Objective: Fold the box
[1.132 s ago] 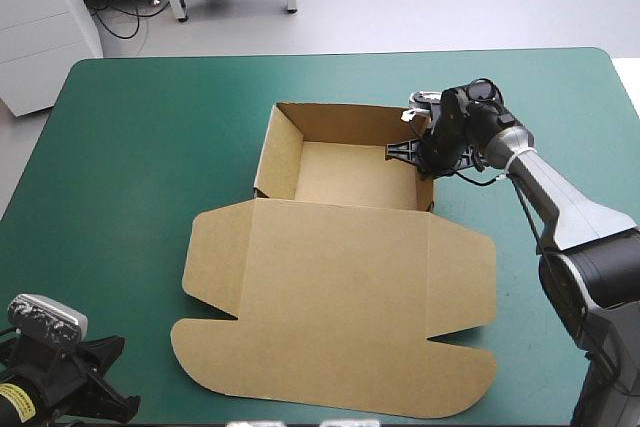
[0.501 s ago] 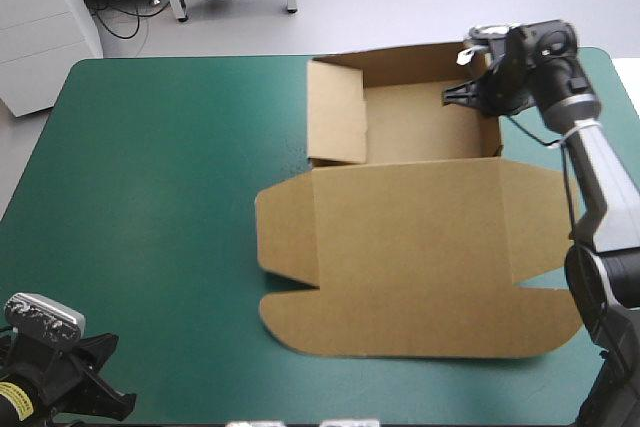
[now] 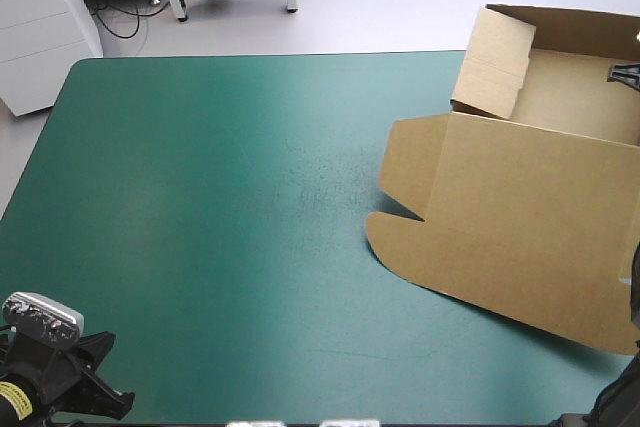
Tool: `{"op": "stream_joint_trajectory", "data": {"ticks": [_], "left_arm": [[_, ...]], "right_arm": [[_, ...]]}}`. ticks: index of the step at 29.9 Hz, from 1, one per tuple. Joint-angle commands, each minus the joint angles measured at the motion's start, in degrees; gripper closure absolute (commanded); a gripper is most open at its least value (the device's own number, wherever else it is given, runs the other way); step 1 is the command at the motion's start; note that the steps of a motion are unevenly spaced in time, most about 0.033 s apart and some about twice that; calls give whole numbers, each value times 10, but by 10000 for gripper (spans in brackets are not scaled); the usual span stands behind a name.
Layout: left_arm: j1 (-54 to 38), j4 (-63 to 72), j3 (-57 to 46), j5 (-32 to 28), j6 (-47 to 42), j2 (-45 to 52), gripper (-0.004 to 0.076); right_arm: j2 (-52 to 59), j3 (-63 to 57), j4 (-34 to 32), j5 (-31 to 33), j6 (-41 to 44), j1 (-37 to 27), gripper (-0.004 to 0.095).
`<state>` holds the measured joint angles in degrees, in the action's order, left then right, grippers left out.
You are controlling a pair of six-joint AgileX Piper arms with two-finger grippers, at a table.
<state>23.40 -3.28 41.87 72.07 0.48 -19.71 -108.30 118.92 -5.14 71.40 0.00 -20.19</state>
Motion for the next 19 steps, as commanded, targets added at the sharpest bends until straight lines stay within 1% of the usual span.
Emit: {"op": "stream_joint_trajectory", "data": {"ticks": [1,4,10,13,14,16,17,19], "left_arm": [[2,-4,13,8,-2,-6,756],[2,-4,13,8,-2,-6,756],[2,-3,13,8,-5,-6,756],[2,5,13,8,-5,-6,756],[2,11,13,8,-5,-6,756],[2,20,13,8,-5,-6,756],[2,21,13,8,-5,-6,756],[2,22,13,6,-5,-6,756]], "right_arm": [[12,19,6,0,0,-30,931],[-8,19,6,0,0,-44,931],[-43,19,5,0,-28,-47,927],[-60,19,3,1,-30,-49,893],[-64,19,6,1,-36,-50,870],[-67,11,9,1,-43,-50,787],[-68,8,9,1,-45,-50,731],[-68,7,9,1,-45,-50,589]]}}
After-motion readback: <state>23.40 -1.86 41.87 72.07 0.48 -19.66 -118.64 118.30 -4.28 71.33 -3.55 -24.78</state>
